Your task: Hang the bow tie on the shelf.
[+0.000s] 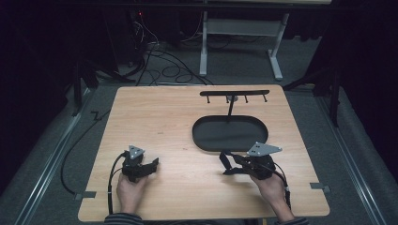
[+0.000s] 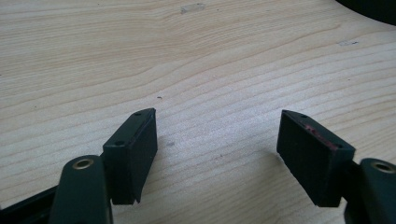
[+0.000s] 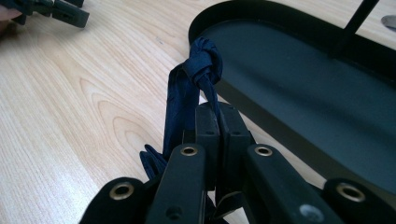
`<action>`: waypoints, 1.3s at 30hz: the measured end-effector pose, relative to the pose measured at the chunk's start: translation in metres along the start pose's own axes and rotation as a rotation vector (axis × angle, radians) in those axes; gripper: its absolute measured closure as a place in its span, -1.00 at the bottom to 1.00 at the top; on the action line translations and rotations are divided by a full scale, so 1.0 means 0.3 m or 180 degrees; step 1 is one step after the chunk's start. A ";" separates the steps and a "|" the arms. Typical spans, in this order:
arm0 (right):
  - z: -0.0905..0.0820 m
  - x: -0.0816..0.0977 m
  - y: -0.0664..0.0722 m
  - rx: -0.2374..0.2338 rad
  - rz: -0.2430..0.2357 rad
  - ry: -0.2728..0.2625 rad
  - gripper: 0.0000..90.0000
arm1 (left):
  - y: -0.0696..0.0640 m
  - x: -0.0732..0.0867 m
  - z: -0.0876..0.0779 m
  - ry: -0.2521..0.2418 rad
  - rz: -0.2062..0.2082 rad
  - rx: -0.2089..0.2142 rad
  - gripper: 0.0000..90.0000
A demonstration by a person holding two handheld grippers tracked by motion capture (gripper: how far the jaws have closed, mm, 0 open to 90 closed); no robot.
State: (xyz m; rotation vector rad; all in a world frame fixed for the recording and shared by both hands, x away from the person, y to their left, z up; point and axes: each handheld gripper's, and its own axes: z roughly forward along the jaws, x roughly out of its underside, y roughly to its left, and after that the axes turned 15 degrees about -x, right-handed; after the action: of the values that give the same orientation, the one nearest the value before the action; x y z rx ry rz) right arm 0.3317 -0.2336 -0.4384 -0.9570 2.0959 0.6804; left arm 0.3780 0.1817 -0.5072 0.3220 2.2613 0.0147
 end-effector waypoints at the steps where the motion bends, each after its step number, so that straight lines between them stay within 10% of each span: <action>1: -0.004 -0.003 -0.001 0.0012 -0.0003 -0.0010 1.00 | 0.000 0.000 0.000 0.0001 0.0002 0.0001 -0.35; 39: -0.106 -0.140 -0.030 0.0216 -0.0215 -0.0197 1.00 | 0.001 0.000 0.000 -0.0006 -0.0015 0.0007 -0.35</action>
State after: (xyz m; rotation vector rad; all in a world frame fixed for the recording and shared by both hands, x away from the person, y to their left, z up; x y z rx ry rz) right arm 0.3459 -0.2436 -0.3879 -0.9526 2.0107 0.5934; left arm 0.3781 0.1821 -0.5073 0.3176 2.2603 0.0095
